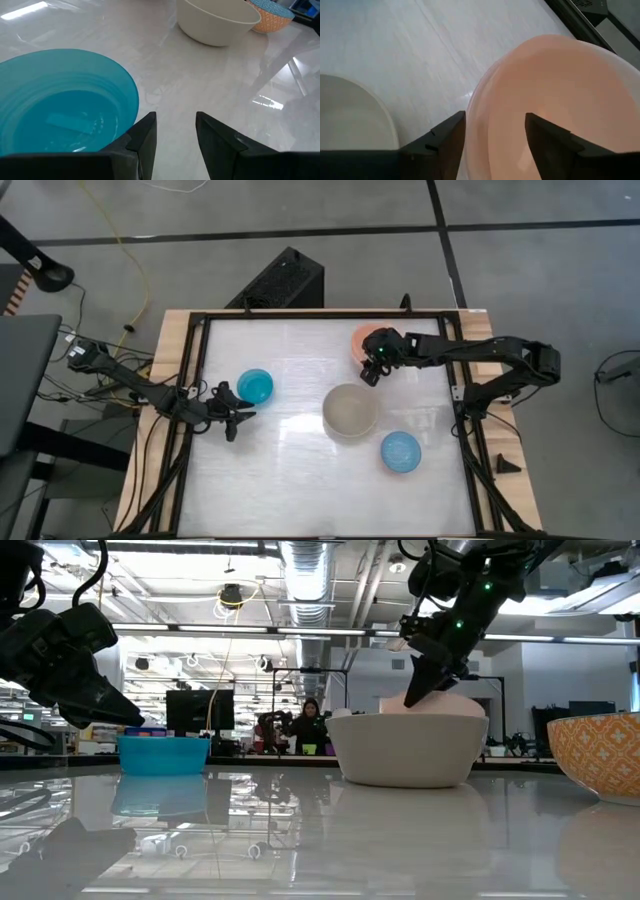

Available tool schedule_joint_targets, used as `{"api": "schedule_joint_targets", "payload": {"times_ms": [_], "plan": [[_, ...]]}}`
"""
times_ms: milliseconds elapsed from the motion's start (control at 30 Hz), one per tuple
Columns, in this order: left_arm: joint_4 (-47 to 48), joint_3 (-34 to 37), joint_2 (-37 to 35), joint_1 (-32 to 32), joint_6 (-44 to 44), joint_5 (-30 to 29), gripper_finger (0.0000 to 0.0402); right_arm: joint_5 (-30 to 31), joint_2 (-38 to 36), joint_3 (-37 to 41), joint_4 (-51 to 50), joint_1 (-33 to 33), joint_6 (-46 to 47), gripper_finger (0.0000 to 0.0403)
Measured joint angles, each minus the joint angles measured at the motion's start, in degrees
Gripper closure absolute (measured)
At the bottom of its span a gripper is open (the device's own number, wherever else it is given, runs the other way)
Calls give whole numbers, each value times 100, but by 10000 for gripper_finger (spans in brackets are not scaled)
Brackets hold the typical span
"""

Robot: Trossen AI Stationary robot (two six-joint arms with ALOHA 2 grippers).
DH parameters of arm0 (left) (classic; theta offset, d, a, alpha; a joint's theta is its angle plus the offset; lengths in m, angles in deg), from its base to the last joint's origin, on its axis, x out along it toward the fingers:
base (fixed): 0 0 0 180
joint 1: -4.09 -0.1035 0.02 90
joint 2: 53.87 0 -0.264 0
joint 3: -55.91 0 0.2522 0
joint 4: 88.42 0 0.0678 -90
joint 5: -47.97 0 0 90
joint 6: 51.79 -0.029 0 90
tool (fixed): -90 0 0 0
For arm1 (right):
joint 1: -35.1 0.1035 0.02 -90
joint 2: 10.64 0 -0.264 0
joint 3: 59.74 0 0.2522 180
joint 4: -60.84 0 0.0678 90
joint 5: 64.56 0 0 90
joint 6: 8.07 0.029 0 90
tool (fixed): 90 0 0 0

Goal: Nest bowls inside each other by size order
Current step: Stack the light orange bowl on top of the white bowl

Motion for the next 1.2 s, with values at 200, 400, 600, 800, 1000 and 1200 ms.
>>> {"api": "schedule_joint_targets", "payload": {"times_ms": [200, 400, 600, 800, 1000, 1200], "plan": [[0, 0, 0, 0, 0, 0, 276, 0, 2, -421, -625, 17, 0, 163], [0, 0, 0, -2, 0, 0, 276, 38, 2, -879, -902, 95, 0, 163], [0, 0, -2, 0, 0, -1, 276, 499, 2, -839, 297, 94, 201, 163], [0, 0, 0, 0, 0, -2, 276, 1275, 7, -632, 880, 174, 707, 166], [0, 0, -2, 0, 0, 0, 276, 3294, 5, -632, 276, 869, 1340, 211], [0, 0, -2, -1, 0, -1, 276, 4946, 458, -630, 45, 1635, 2115, 314]]}}
